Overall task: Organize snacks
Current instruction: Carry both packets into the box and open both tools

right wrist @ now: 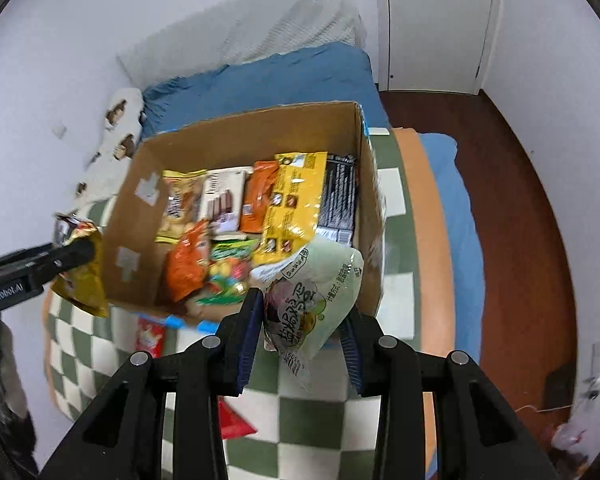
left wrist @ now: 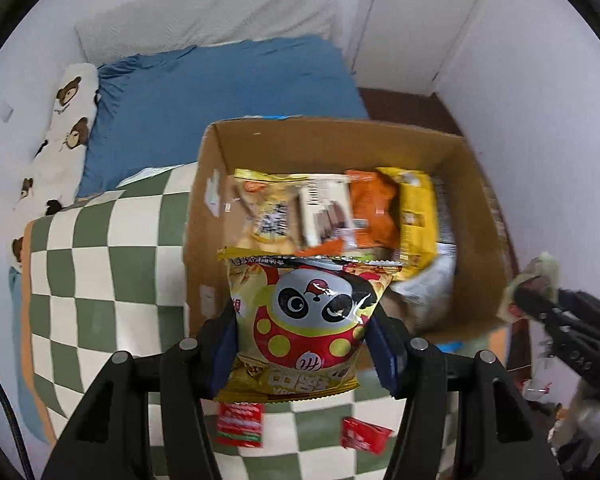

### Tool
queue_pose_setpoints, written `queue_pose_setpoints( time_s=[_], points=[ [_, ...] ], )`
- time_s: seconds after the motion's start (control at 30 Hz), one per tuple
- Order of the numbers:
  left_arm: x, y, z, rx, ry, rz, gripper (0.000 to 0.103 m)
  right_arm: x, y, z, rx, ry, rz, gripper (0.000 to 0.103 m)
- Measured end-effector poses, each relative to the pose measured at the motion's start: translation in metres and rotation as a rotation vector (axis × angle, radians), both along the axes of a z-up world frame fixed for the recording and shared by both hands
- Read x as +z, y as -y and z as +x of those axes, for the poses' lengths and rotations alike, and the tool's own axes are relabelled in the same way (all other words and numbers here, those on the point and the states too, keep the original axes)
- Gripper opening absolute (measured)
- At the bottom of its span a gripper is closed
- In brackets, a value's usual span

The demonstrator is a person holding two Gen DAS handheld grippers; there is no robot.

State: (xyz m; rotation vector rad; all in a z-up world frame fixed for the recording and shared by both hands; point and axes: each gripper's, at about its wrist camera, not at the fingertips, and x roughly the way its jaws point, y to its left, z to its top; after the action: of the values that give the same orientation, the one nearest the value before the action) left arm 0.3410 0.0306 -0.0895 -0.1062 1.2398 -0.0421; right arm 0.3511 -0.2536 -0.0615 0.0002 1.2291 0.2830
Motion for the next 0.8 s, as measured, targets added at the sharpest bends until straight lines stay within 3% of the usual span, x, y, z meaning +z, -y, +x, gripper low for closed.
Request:
queue_pose_setpoints(
  time_s=[0.27,0.4,0.47,0.5,0.53,0.57,0.8],
  points=[
    [-0.049,-0.014,0.032,0.02,-0.138,0.088,0.055,-0.039,-0.018,0.038,0.034,-0.075,-0.11,0.039],
    [-0.075,-0.019,0.039,0.036,-0.223,0.048,0.056,-0.067,-0.027,0.047,0.057,-0.155,-0.175,0.04],
    [-0.082,-0.022,0.039,0.057,-0.229,0.031,0.061,-0.081,-0.027,0.05,0.043,-0.199,-0.181,0.053],
    [-0.084,-0.023,0.039,0.059,-0.226,0.022,0.064,-0.085,-0.028,0.05,0.036,-0.197,-0.19,0.073],
    [-0.085,-0.023,0.038,0.057,-0.224,0.021,0.076,-0.088,-0.028,0.05,0.037,-0.193,-0.189,0.081],
    [-0.087,-0.023,0.038,0.055,-0.22,0.029,0.089,-0.09,-0.029,0.05,0.038,-0.205,-0.171,0.082],
    [-0.084,-0.024,0.033,0.061,-0.183,0.003,0.09,-0.091,-0.036,0.049,0.032,-0.202,-0.174,0.089]
  ],
)
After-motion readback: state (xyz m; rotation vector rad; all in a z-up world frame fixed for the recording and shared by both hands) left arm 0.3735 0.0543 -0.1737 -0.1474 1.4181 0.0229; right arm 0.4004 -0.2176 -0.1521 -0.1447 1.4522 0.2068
